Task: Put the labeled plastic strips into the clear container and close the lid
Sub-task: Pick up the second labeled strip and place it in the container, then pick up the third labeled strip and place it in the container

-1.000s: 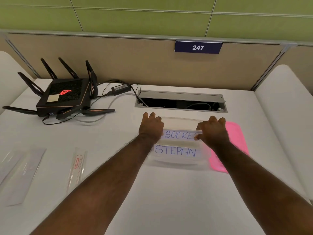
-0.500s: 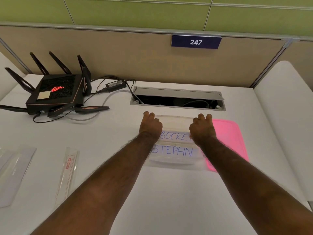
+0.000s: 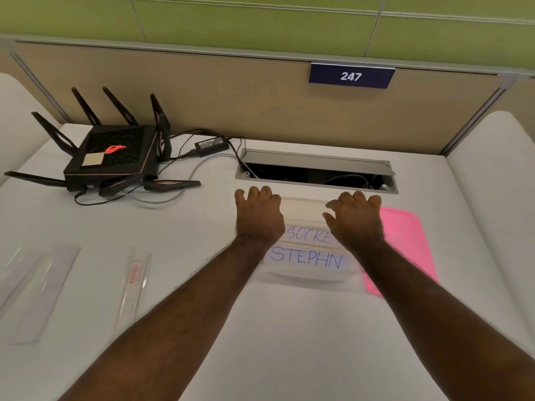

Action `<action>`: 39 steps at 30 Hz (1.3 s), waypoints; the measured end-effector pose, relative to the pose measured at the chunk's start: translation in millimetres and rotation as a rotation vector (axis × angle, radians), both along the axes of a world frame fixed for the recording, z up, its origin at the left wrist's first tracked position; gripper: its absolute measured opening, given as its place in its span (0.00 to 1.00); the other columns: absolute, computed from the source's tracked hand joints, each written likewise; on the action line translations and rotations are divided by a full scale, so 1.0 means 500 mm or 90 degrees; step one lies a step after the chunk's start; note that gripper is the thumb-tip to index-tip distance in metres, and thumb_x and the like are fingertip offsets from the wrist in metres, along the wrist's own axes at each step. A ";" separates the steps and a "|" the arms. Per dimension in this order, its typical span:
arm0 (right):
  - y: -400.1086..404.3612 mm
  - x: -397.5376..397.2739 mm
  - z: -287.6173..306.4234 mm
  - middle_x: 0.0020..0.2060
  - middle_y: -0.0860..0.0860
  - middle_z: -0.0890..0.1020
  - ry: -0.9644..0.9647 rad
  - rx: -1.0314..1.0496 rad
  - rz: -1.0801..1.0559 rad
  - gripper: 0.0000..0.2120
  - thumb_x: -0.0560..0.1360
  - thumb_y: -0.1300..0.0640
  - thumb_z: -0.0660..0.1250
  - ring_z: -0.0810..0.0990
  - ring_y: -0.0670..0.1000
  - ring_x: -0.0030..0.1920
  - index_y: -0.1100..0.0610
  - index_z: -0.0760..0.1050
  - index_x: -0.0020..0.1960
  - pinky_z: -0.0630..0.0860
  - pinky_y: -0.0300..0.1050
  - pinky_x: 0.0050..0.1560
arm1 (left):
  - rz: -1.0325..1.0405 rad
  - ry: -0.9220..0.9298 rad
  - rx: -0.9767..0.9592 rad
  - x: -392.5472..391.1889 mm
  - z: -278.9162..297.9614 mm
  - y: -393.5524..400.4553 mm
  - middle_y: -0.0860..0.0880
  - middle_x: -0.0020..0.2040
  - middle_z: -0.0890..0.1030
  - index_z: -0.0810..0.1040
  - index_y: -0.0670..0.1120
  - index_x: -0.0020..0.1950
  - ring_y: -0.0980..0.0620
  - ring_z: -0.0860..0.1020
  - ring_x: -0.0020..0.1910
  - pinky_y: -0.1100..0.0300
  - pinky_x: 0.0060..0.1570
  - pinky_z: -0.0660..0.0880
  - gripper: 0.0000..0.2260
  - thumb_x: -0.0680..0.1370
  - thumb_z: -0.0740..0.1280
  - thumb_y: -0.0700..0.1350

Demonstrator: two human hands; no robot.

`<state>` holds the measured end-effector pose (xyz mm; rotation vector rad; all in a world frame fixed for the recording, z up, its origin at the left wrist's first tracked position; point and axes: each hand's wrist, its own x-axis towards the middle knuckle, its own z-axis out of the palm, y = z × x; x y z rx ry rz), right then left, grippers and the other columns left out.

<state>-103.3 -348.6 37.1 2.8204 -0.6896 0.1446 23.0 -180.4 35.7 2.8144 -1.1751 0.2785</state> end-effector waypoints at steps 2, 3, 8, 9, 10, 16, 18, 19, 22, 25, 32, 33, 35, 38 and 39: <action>0.021 0.020 0.013 0.53 0.52 0.82 -0.043 0.010 0.018 0.16 0.76 0.45 0.61 0.78 0.57 0.54 0.51 0.79 0.59 0.67 0.55 0.53 | 0.051 0.009 -0.039 0.001 0.005 0.039 0.49 0.55 0.79 0.79 0.49 0.59 0.46 0.74 0.54 0.46 0.58 0.62 0.16 0.74 0.61 0.48; 0.034 0.034 0.019 0.54 0.52 0.82 -0.059 0.014 0.029 0.17 0.76 0.46 0.61 0.78 0.57 0.54 0.51 0.78 0.60 0.67 0.55 0.53 | 0.075 0.015 -0.055 0.002 0.006 0.061 0.49 0.56 0.79 0.78 0.49 0.60 0.46 0.74 0.54 0.46 0.57 0.63 0.16 0.74 0.60 0.49; 0.127 0.104 0.031 0.59 0.52 0.79 -0.088 0.047 0.106 0.20 0.77 0.47 0.60 0.76 0.57 0.56 0.51 0.73 0.67 0.66 0.56 0.55 | 0.201 0.061 -0.076 0.018 -0.007 0.182 0.48 0.62 0.77 0.74 0.49 0.66 0.46 0.74 0.60 0.43 0.64 0.62 0.20 0.73 0.63 0.50; 0.151 0.118 0.029 0.61 0.52 0.78 -0.084 0.055 0.125 0.21 0.77 0.47 0.59 0.75 0.57 0.58 0.51 0.72 0.68 0.66 0.57 0.57 | 0.222 0.070 -0.076 0.022 -0.011 0.207 0.48 0.63 0.77 0.73 0.49 0.67 0.46 0.73 0.62 0.42 0.65 0.61 0.21 0.73 0.63 0.49; 0.175 0.132 0.026 0.62 0.51 0.77 -0.079 0.064 0.143 0.21 0.77 0.46 0.59 0.75 0.56 0.60 0.51 0.71 0.68 0.65 0.58 0.59 | 0.242 0.076 -0.074 0.025 -0.014 0.232 0.48 0.64 0.77 0.73 0.48 0.68 0.46 0.73 0.63 0.40 0.67 0.60 0.22 0.73 0.64 0.49; 0.334 0.205 -0.011 0.70 0.52 0.73 -0.044 0.122 0.262 0.24 0.77 0.46 0.60 0.69 0.55 0.69 0.50 0.67 0.72 0.57 0.63 0.69 | 0.354 0.142 -0.024 0.029 -0.039 0.381 0.47 0.73 0.69 0.64 0.46 0.74 0.44 0.63 0.74 0.34 0.69 0.54 0.29 0.74 0.62 0.51; 0.389 0.217 -0.033 0.73 0.51 0.68 -0.018 0.159 0.298 0.25 0.78 0.46 0.58 0.64 0.54 0.73 0.50 0.63 0.74 0.52 0.63 0.72 | 0.376 0.163 0.010 0.020 -0.055 0.431 0.47 0.77 0.64 0.59 0.46 0.77 0.44 0.58 0.77 0.33 0.70 0.52 0.32 0.75 0.60 0.53; 0.416 0.219 -0.046 0.75 0.51 0.65 -0.001 0.180 0.313 0.26 0.79 0.46 0.57 0.61 0.54 0.75 0.50 0.60 0.76 0.49 0.64 0.72 | 0.384 0.173 0.023 0.014 -0.064 0.455 0.47 0.78 0.62 0.57 0.45 0.78 0.44 0.56 0.78 0.32 0.70 0.51 0.33 0.75 0.59 0.54; 0.499 0.214 -0.093 0.77 0.51 0.59 0.034 0.228 0.363 0.29 0.79 0.46 0.56 0.54 0.55 0.77 0.50 0.54 0.78 0.45 0.64 0.73 | 0.403 0.205 0.058 -0.009 -0.093 0.523 0.46 0.80 0.53 0.50 0.44 0.79 0.44 0.49 0.79 0.31 0.70 0.46 0.34 0.77 0.54 0.57; 0.579 0.207 -0.137 0.79 0.52 0.54 0.089 0.264 0.416 0.32 0.78 0.46 0.58 0.49 0.56 0.78 0.50 0.50 0.78 0.42 0.66 0.73 | 0.418 0.220 0.089 -0.036 -0.115 0.582 0.45 0.80 0.52 0.49 0.44 0.79 0.42 0.50 0.79 0.29 0.69 0.46 0.35 0.77 0.53 0.59; 0.671 0.211 -0.184 0.79 0.52 0.51 0.176 0.286 0.457 0.36 0.78 0.47 0.60 0.47 0.58 0.78 0.50 0.45 0.78 0.43 0.68 0.72 | 0.399 0.266 0.052 -0.072 -0.151 0.658 0.47 0.77 0.63 0.62 0.46 0.77 0.43 0.56 0.78 0.33 0.71 0.44 0.28 0.79 0.55 0.58; 0.676 0.212 -0.185 0.79 0.52 0.50 0.186 0.289 0.455 0.36 0.78 0.47 0.60 0.47 0.58 0.78 0.50 0.45 0.78 0.44 0.69 0.72 | 0.389 0.265 0.009 -0.074 -0.152 0.662 0.45 0.74 0.69 0.68 0.45 0.74 0.41 0.61 0.76 0.34 0.71 0.45 0.26 0.79 0.58 0.56; 0.681 0.213 -0.184 0.79 0.52 0.49 0.203 0.296 0.449 0.35 0.79 0.47 0.59 0.46 0.58 0.78 0.50 0.43 0.79 0.44 0.69 0.72 | 0.383 0.258 -0.065 -0.076 -0.158 0.668 0.42 0.64 0.79 0.78 0.43 0.65 0.38 0.72 0.69 0.31 0.69 0.50 0.20 0.76 0.65 0.52; 0.679 0.215 -0.175 0.79 0.52 0.49 0.201 0.305 0.447 0.34 0.80 0.49 0.58 0.46 0.58 0.78 0.51 0.44 0.79 0.45 0.68 0.73 | 0.419 0.283 -0.127 -0.072 -0.156 0.665 0.41 0.59 0.82 0.81 0.42 0.59 0.39 0.77 0.63 0.32 0.71 0.53 0.15 0.76 0.69 0.47; 0.676 0.216 -0.171 0.79 0.52 0.48 0.198 0.309 0.445 0.33 0.80 0.50 0.58 0.46 0.58 0.78 0.51 0.44 0.79 0.45 0.68 0.73 | 0.434 0.307 -0.142 -0.069 -0.151 0.663 0.42 0.60 0.82 0.81 0.42 0.60 0.41 0.77 0.64 0.34 0.72 0.52 0.14 0.77 0.68 0.47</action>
